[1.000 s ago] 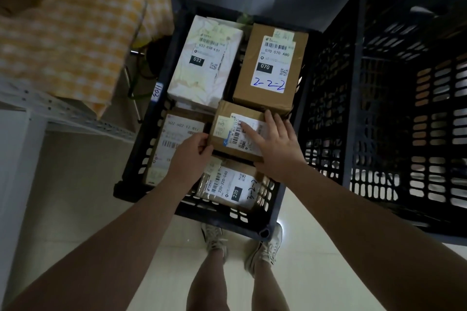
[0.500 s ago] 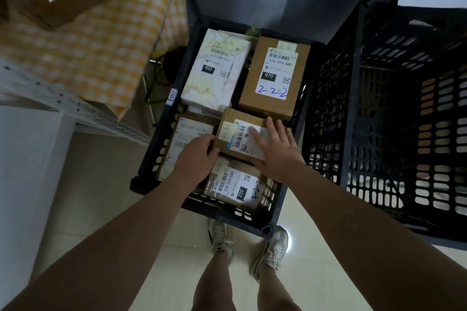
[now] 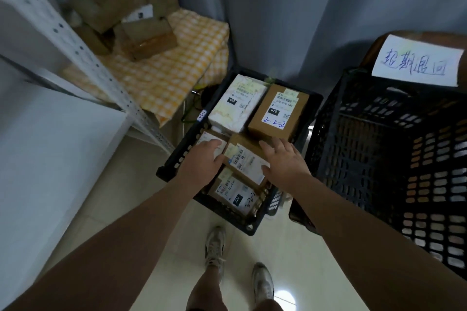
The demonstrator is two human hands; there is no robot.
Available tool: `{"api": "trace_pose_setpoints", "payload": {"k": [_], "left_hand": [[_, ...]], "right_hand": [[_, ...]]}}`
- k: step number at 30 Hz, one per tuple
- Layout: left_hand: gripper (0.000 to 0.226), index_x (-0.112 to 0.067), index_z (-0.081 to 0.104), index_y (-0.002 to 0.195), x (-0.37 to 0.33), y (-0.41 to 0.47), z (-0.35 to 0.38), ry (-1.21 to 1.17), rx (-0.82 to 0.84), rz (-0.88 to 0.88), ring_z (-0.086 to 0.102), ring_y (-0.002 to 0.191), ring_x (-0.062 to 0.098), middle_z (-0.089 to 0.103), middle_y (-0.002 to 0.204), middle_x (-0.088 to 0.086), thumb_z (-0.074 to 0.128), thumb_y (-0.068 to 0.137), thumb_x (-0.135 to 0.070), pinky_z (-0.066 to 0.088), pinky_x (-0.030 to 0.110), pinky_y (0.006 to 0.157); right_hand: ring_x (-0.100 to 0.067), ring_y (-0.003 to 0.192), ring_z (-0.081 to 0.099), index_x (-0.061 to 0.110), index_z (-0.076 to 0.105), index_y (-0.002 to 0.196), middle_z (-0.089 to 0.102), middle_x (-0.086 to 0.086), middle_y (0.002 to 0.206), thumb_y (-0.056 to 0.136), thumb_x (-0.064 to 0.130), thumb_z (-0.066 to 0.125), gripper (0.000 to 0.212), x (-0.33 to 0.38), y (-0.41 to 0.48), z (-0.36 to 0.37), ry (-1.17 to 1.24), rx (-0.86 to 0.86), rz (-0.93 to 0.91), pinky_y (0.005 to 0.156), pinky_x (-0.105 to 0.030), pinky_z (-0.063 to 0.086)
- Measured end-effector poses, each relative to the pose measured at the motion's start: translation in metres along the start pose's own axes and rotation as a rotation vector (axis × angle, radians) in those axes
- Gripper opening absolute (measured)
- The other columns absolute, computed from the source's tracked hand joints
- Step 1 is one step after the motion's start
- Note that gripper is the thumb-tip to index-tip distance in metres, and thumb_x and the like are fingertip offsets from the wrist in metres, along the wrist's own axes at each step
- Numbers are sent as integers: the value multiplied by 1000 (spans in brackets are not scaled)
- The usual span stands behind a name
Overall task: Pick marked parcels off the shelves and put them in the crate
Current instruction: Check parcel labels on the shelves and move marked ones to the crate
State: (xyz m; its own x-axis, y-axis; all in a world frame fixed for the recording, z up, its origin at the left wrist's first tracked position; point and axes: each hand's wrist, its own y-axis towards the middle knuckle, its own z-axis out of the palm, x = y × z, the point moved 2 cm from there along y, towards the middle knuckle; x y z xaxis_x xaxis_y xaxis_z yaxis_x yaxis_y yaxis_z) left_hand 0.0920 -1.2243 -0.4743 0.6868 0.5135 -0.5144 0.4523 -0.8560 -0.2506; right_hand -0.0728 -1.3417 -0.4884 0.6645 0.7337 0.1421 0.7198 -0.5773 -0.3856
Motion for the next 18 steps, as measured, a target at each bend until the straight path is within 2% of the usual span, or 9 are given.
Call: {"api": "trace_pose_setpoints", "payload": {"k": [5,8,11,15,18], "left_hand": [[42,-13,45,137,-33,-63,-28,45,-125,-41,54,115,25,55,127,11,50,97,-24,45,36,94],[39,-13,47,135,-47,-102,-67,135,-229,-46,55,108,25,56,123,10,48,97,-23,44,32,88],[38,-14,47,134,-53,-147,-120,259,-345,-77,52,113,27,53,129,9,44,97,-24,45,37,92],[40,-15,49,135,-46,-218,-184,463,-477,-115,52,114,29,54,130,7,46,96,-24,45,40,92],[33,-9,63,119,-36,-275,-224,560,-605,-154,60,102,36,63,117,13,58,89,-19,51,43,80]], "right_hand": [[-31,144,12,24,10,151,19,-12,154,97,38,42,64,7,-47,-51,-46,-86,-156,116,-44,14],[-30,144,12,21,13,151,14,-12,156,98,37,41,61,27,-69,-95,-88,-145,-267,116,-42,16],[-28,143,14,20,20,149,13,-11,158,100,38,36,55,68,-83,-138,-110,-222,-412,114,-39,20],[-29,134,36,14,44,139,37,-11,148,99,33,41,44,143,-101,-181,-77,-386,-667,105,-39,35],[-34,108,59,7,65,115,62,-15,121,91,23,51,32,207,-124,-207,9,-565,-899,87,-44,49]]}}
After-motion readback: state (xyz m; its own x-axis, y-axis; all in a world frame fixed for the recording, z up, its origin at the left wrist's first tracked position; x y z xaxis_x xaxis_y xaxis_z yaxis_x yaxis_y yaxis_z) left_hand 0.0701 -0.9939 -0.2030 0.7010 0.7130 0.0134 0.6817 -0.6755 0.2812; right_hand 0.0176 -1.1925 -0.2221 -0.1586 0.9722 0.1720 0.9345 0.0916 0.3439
